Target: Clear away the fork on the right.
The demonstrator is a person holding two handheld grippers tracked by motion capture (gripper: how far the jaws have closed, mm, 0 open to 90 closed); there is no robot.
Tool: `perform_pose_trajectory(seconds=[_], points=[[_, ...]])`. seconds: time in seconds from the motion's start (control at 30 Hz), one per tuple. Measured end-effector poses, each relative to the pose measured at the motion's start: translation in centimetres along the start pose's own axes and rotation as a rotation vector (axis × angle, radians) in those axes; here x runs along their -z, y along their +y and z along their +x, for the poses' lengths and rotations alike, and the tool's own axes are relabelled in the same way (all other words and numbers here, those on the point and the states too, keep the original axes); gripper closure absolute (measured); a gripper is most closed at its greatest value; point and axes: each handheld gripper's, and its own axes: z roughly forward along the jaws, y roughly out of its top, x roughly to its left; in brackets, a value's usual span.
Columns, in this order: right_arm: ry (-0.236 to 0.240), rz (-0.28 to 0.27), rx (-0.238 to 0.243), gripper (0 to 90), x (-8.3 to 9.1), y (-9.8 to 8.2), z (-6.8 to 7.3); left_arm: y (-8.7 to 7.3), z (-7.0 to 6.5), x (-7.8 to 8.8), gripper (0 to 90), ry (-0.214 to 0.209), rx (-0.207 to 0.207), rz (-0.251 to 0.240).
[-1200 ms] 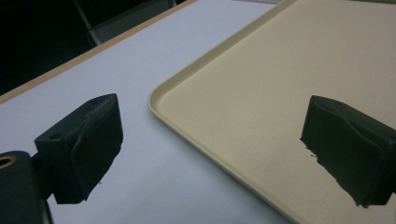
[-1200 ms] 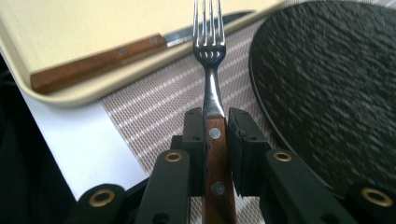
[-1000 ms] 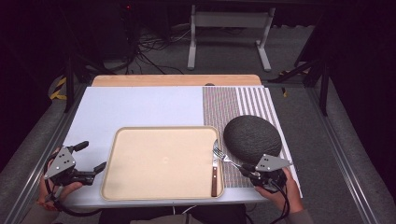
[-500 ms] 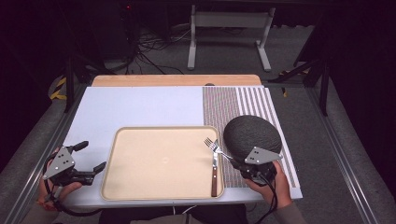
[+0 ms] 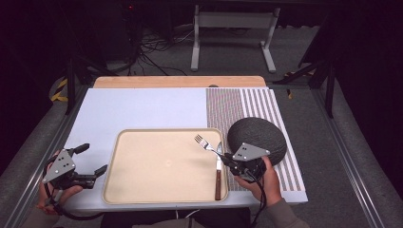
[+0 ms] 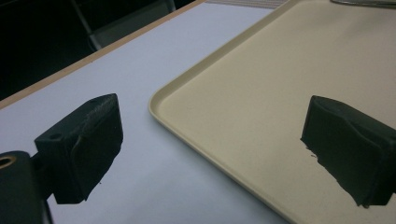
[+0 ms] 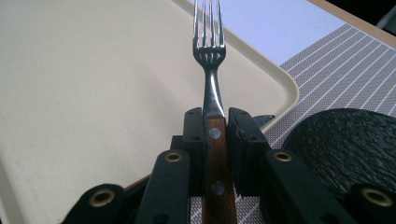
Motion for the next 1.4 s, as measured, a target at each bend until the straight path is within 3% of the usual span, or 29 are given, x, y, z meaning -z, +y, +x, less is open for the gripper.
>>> perform_pose_trajectory(seconds=[0.3, 0.67, 1.1, 1.4], points=[[0.005, 0.001, 0.006, 78.1, -1.0, 1.1, 0.7, 0.0, -0.1, 0.0, 6.0, -0.001, -0.003, 0.002], [0.052, 0.031, 0.02, 78.1, -3.8, 2.5, 2.4, 0.0, -0.1, 0.0, 6.0, -0.007, 0.002, -0.003], [0.105, 0.105, 0.045, 78.1, -7.2, 3.6, 4.9, 0.0, 0.0, 0.0, 5.9, -0.008, -0.007, 0.001], [0.114, 0.143, 0.046, 78.1, -8.3, 3.5, 5.8, 0.0, 0.0, 0.0, 5.9, -0.011, -0.006, 0.001]])
